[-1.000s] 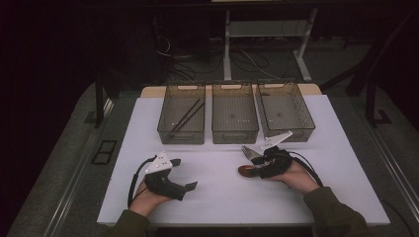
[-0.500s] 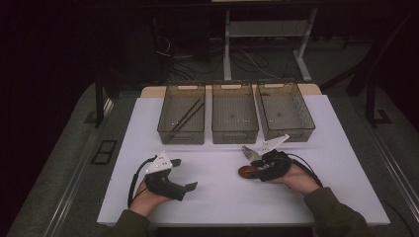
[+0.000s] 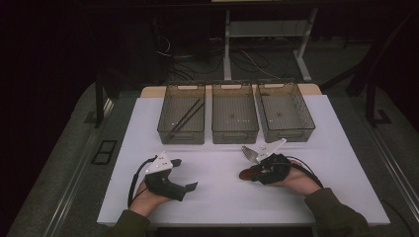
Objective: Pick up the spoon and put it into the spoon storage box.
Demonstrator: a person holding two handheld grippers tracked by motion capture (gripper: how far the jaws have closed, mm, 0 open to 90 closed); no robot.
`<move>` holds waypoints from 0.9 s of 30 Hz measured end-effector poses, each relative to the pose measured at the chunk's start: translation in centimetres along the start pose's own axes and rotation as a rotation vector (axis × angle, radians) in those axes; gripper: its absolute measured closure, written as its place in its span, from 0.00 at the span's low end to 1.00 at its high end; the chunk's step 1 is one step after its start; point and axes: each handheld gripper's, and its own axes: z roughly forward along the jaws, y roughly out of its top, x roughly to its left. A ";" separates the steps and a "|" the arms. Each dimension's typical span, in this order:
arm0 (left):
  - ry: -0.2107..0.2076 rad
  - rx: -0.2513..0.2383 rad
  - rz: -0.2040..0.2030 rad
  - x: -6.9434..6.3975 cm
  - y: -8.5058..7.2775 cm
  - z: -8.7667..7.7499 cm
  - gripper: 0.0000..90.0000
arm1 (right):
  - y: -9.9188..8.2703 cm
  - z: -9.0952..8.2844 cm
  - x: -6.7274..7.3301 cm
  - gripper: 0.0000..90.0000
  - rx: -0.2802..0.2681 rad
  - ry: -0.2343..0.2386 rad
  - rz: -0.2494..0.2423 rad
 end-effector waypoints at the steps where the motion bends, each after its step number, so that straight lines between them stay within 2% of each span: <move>1: 0.000 0.000 0.000 0.0 0.0 0.0 0.00 | 0.0 0.0 0.0 0.70 0.002 0.001 -0.003; 6: 0.000 0.003 0.003 0.0 0.0 0.0 0.00 | 0.0 -0.1 0.1 0.75 0.016 -0.014 -0.038; 9: 0.000 0.003 0.003 0.0 0.0 0.0 0.00 | 0.0 -0.1 0.3 0.78 0.019 -0.004 -0.028; 18: -0.006 0.005 0.007 0.0 0.0 0.0 0.00 | 0.2 -0.2 0.5 0.83 0.049 -0.028 -0.075; 26: -0.005 0.007 0.011 -0.1 0.0 0.0 0.00 | 0.2 -0.3 0.6 0.87 0.054 -0.018 -0.078; 27: -0.004 0.007 0.012 -0.1 0.0 0.0 0.00 | 0.2 -0.3 0.7 0.87 0.051 -0.009 -0.066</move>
